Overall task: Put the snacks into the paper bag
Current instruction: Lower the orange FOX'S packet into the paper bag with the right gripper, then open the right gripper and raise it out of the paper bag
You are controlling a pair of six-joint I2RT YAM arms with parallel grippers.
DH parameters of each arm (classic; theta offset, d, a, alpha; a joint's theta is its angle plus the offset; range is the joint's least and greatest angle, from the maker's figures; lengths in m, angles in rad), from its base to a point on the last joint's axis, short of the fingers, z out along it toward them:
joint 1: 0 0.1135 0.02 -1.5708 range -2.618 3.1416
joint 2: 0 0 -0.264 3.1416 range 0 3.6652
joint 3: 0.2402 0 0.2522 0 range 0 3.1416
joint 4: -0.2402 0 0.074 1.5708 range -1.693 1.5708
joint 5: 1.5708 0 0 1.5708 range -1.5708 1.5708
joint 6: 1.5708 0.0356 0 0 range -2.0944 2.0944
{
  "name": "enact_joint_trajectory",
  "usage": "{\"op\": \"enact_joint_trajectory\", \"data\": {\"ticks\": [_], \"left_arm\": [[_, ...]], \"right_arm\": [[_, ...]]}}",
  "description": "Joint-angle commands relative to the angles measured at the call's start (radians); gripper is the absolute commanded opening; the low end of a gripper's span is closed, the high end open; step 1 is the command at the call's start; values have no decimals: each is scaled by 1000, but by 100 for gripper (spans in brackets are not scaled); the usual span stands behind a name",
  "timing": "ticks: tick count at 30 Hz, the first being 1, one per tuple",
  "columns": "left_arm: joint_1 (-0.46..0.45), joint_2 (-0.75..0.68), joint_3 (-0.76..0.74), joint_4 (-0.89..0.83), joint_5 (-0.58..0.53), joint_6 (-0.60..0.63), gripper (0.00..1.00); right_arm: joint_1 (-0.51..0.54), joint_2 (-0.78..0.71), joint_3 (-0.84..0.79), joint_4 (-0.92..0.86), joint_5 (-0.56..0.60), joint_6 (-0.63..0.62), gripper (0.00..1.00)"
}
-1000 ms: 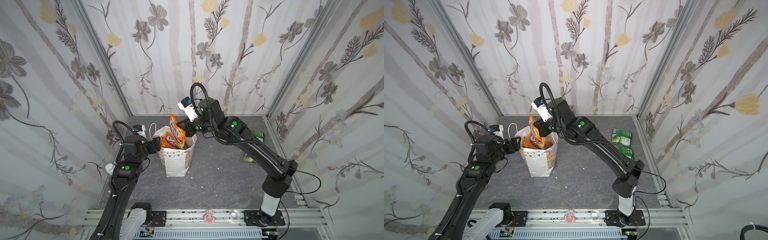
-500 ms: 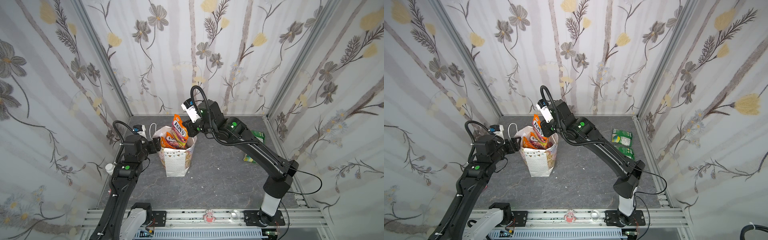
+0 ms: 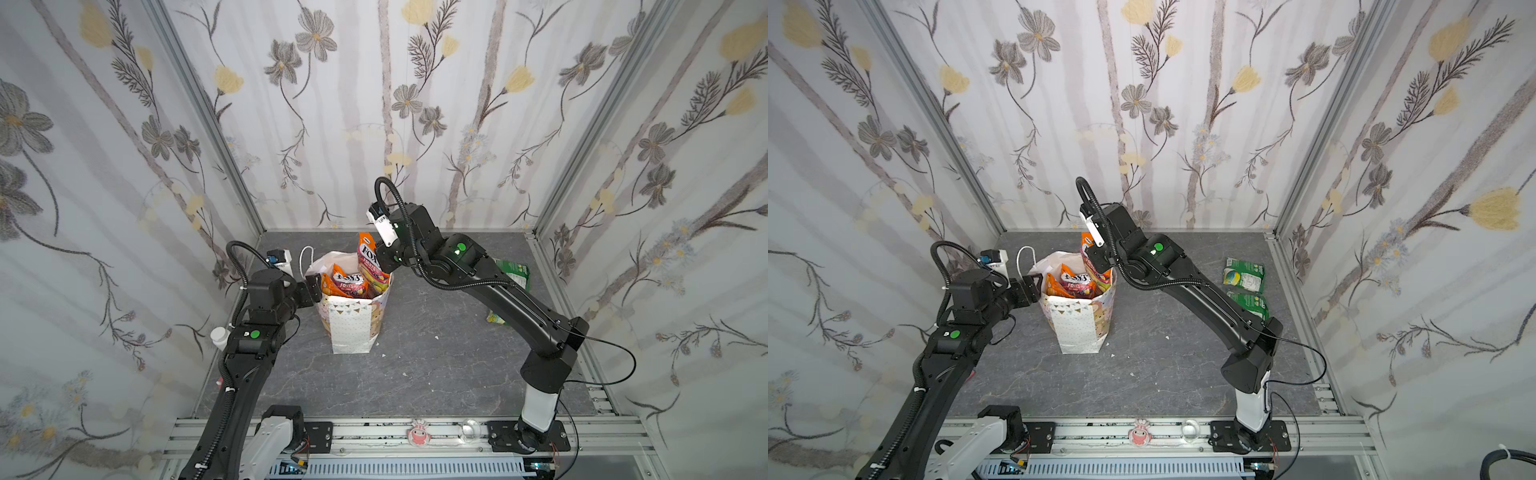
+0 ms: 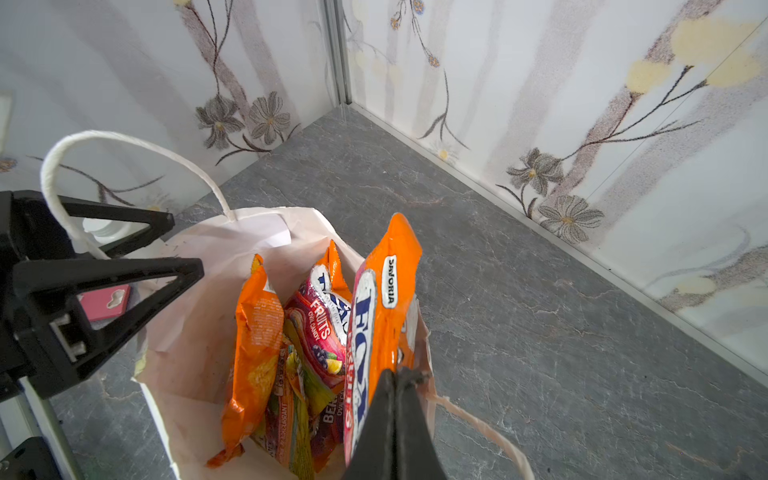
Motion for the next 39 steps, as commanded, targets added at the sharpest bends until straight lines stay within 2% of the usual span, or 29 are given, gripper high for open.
{"op": "enact_joint_trajectory", "data": {"ticks": [1,11,20,24,28,29,32,36,37,39], "left_arm": [[1,3,2,26,-3,0,78],[1,6,3,24,-4,-1,78],[1,6,3,25,-4,2,78],[1,8,3,26,-1,0,78],[1,8,3,25,-1,0,78],[1,8,3,24,-1,0,78],[1,5,4,24,-4,-1,78],[0,4,2,24,-4,0,78],[1,5,3,24,-4,0,78],[1,3,3,24,-6,0,78]], "right_arm": [[8,12,7,-2,45,-28,0],[41,80,8,27,170,-38,0],[63,115,14,0,119,-24,0],[65,133,38,-30,14,-15,0],[80,149,73,-27,-296,-28,19],[90,152,82,-22,-347,-28,22],[102,161,122,-29,-422,-23,25],[102,134,148,-35,-310,-8,30],[102,120,147,-37,-252,-4,34],[102,96,147,-54,-118,-4,35]]}}
